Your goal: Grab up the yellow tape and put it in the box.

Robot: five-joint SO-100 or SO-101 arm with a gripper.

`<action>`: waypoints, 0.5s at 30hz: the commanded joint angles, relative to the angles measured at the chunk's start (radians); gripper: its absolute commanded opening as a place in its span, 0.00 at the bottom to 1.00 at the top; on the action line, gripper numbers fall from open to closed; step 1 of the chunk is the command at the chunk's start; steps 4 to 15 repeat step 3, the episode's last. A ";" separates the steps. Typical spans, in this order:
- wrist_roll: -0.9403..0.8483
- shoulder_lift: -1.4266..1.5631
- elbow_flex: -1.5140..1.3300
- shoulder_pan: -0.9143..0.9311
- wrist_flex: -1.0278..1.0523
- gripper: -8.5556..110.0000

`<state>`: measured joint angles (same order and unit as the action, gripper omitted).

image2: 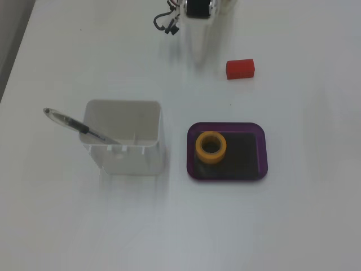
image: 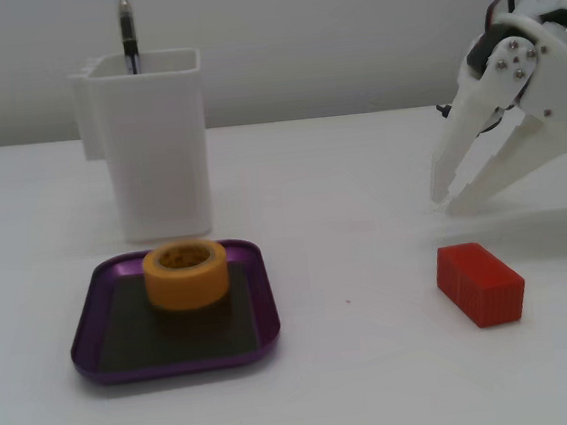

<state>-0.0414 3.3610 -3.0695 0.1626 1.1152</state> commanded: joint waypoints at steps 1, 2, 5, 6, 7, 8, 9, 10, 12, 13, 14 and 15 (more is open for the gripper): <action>-0.003 0.046 -0.009 -0.003 -0.012 0.07; -0.003 0.046 -0.009 -0.003 -0.012 0.07; -0.003 0.046 -0.009 -0.003 -0.012 0.07; -0.003 0.046 -0.009 -0.003 -0.012 0.07; -0.003 0.046 -0.009 -0.003 -0.012 0.07; -0.003 0.046 -0.009 -0.003 -0.012 0.07; -0.003 0.046 -0.009 -0.003 -0.012 0.07; -0.003 0.046 -0.009 -0.003 -0.012 0.07; -0.003 0.046 -0.009 -0.003 -0.012 0.07; -0.003 0.046 -0.009 -0.003 -0.012 0.07; -0.003 0.046 -0.009 -0.003 -0.012 0.07; -0.003 0.046 -0.009 -0.003 -0.012 0.07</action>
